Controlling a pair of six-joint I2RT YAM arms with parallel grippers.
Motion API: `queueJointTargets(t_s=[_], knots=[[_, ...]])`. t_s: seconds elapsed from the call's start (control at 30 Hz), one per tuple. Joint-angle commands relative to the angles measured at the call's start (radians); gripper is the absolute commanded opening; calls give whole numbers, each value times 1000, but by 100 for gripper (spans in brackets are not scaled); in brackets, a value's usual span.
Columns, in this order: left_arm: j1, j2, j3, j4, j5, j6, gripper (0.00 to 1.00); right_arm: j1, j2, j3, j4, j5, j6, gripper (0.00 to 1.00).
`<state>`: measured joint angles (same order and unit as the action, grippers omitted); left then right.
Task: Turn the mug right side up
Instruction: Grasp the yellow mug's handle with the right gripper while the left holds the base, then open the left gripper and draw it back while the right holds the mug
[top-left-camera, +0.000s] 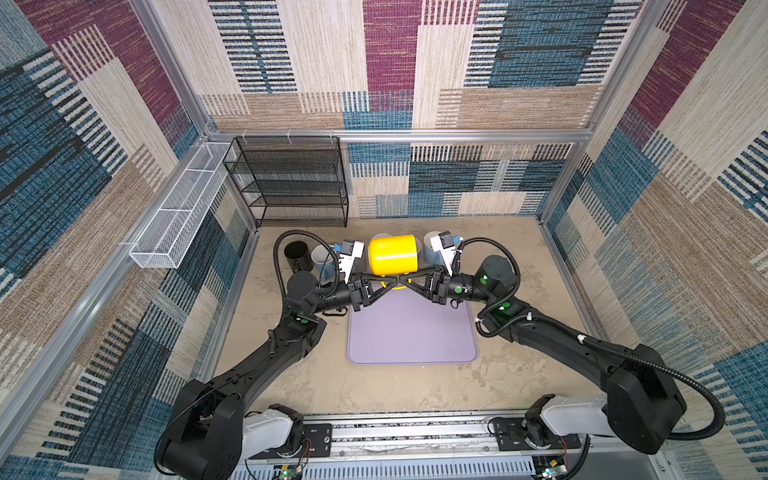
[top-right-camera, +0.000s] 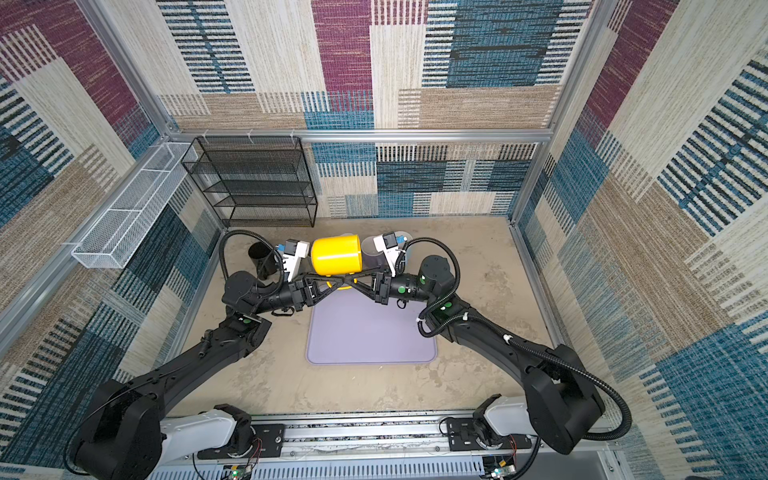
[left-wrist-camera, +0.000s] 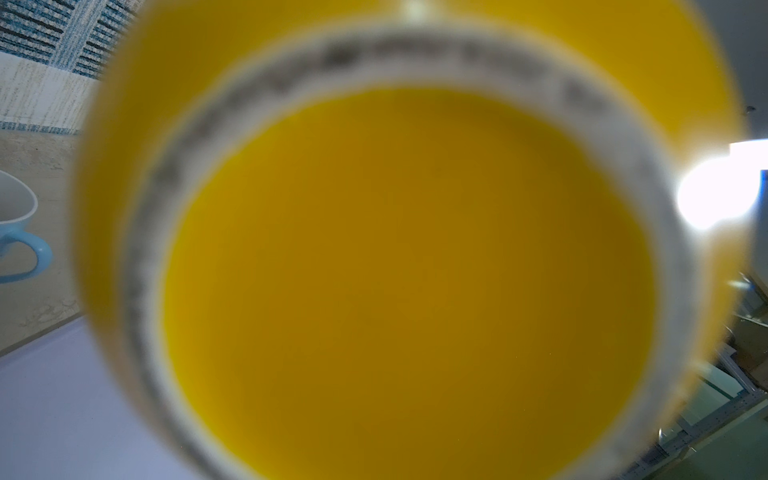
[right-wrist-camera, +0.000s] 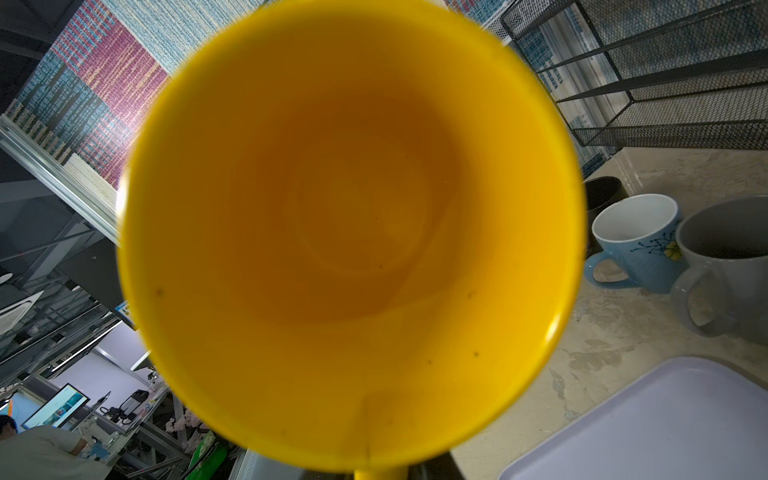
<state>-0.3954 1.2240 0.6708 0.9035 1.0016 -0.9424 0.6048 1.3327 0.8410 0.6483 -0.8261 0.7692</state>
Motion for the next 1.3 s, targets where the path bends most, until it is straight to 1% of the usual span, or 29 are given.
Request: queueJointTargets(t_s=[0.0, 0.1, 0.27, 0.43, 0.77, 1.1, 1.27], knots=[[-4, 5, 6, -24, 46, 42, 4, 4, -18, 8, 82, 2, 30, 0], [-5, 9, 1, 0, 44, 29, 10, 4, -34, 7, 53, 13, 11, 0], [-3, 6, 2, 9, 43, 22, 16, 4, -65, 0, 9, 33, -21, 0], [-2, -5, 1, 8, 43, 19, 26, 4, -82, -7, -16, 38, -37, 0], [0, -48, 6, -53, 39, 55, 27, 3, -107, -8, -74, 52, -67, 0], [2, -92, 18, -158, 30, 112, 27, 1, -124, -9, -124, 78, -89, 0], [3, -98, 23, -217, 33, 141, 27, -7, -137, 7, -189, 107, -125, 0]])
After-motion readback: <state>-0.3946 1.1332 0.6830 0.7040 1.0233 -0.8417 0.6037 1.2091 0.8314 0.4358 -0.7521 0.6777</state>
